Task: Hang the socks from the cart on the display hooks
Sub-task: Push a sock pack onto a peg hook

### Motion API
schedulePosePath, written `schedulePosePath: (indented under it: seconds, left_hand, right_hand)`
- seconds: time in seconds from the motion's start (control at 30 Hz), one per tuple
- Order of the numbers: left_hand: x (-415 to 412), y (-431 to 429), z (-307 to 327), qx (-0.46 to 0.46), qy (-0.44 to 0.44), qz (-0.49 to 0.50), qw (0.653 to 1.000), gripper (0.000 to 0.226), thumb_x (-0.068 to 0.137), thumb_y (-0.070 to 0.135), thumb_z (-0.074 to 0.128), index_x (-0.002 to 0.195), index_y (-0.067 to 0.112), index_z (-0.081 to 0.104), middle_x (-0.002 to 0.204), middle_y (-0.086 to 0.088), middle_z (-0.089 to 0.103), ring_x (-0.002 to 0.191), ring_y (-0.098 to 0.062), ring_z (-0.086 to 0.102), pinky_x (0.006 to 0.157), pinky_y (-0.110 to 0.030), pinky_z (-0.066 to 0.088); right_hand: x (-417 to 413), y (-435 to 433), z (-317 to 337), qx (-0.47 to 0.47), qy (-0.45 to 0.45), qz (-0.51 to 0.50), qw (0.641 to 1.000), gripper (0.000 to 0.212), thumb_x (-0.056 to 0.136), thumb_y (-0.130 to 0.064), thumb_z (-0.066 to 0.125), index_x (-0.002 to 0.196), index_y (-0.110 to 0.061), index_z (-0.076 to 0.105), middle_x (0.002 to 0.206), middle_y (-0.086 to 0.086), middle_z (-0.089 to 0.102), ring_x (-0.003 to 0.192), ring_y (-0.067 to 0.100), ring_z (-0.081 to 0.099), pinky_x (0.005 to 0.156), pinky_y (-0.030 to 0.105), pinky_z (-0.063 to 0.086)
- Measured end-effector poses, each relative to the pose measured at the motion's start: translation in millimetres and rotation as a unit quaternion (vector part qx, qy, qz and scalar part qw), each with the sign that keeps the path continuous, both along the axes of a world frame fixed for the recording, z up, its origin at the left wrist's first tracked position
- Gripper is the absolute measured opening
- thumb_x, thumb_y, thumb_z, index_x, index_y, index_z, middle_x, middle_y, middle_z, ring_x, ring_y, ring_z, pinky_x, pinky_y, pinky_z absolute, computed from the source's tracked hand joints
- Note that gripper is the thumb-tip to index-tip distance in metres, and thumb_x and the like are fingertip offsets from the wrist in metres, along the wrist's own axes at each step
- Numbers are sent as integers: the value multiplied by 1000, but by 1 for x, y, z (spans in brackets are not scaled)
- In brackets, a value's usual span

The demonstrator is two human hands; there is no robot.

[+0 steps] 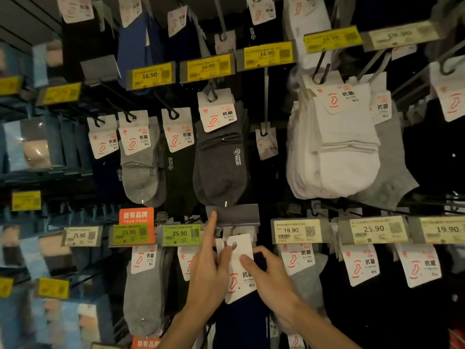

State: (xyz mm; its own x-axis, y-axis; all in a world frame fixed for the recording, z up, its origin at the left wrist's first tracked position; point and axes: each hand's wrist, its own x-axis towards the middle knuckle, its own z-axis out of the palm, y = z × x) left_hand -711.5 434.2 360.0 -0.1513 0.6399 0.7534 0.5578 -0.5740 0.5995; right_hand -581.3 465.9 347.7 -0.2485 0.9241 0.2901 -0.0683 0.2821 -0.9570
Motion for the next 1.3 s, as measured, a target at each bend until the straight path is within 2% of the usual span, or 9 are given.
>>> schedulePosePath:
  seconds: [0.13, 0.27, 0.47, 0.53, 0.67, 0.83, 0.97, 1.1, 1.3]
  left_hand:
    - [-1, 9, 1, 24, 1, 25, 999, 63, 101, 14, 52, 141, 52, 22, 55, 8, 53, 46, -6, 52, 42, -12, 35]
    - [2, 15, -3, 45, 12, 47, 998, 67, 100, 15, 54, 144, 53, 20, 72, 0, 59, 53, -5, 56, 45, -12, 38]
    - [-7, 26, -12, 54, 52, 85, 994, 82, 100, 23, 54, 142, 70, 2, 85, -12, 62, 58, -4, 54, 48, -13, 37]
    - [-9, 26, -23, 41, 49, 84, 994, 81, 101, 26, 52, 145, 67, -2, 123, -23, 60, 75, 2, 59, 58, -9, 42]
    - [-4, 9, -72, 36, 66, 125, 989, 75, 97, 40, 55, 142, 69, 4, 141, 20, 35, 127, 11, 37, 99, -9, 33]
    - [-5, 7, -115, -58, 22, 101, 993, 68, 93, 42, 54, 143, 60, 11, 147, 9, 28, 117, 29, 30, 83, 6, 34]
    - [-7, 22, -112, -68, 40, 85, 993, 70, 93, 47, 49, 148, 61, 9, 156, 4, 26, 125, 9, 34, 87, 4, 32]
    - [-9, 42, -108, -56, 63, 71, 994, 73, 100, 33, 52, 146, 65, 5, 157, 2, 29, 133, -5, 39, 104, -24, 43]
    - [-9, 67, -106, -74, 76, 78, 991, 66, 101, 27, 54, 151, 46, 15, 155, -6, 31, 129, -20, 48, 98, -29, 46]
  right_hand:
    - [-4, 6, 5, 30, -5, -8, 1000, 6, 98, -26, 62, 101, -23, 66, 97, 1, 74, 86, 15, 73, 80, 38, 61]
    - [-4, 8, 3, 28, 10, -17, 999, 7, 99, -22, 60, 101, -20, 66, 98, 1, 74, 87, 11, 71, 71, 21, 56]
    - [-6, 12, -2, 55, -34, -45, 997, 11, 100, -25, 59, 107, -20, 64, 102, -1, 71, 84, 4, 68, 67, 14, 52]
    - [-4, 13, -11, 82, -78, -69, 991, 21, 98, -29, 62, 117, -19, 60, 109, -4, 69, 92, 2, 66, 70, 12, 52]
    - [2, 10, -47, 134, -177, -135, 966, 56, 91, -33, 71, 139, -23, 45, 127, -8, 55, 119, 8, 54, 96, 24, 49]
    - [-7, 6, -71, 142, -170, -144, 964, 92, 92, -20, 69, 157, -29, 5, 151, -2, 38, 138, 15, 39, 109, 27, 37]
    - [-12, 16, -71, 131, -153, -142, 969, 95, 94, -11, 65, 150, -44, -5, 148, 1, 50, 133, 16, 51, 105, 34, 47]
    - [-16, 29, -63, 134, -164, -157, 964, 92, 94, -7, 63, 157, -35, 2, 146, 5, 51, 131, 21, 53, 103, 37, 48]
    - [-24, 50, -60, 132, -184, -180, 957, 84, 94, -9, 63, 158, -24, 10, 149, 10, 49, 132, 28, 52, 103, 50, 48]
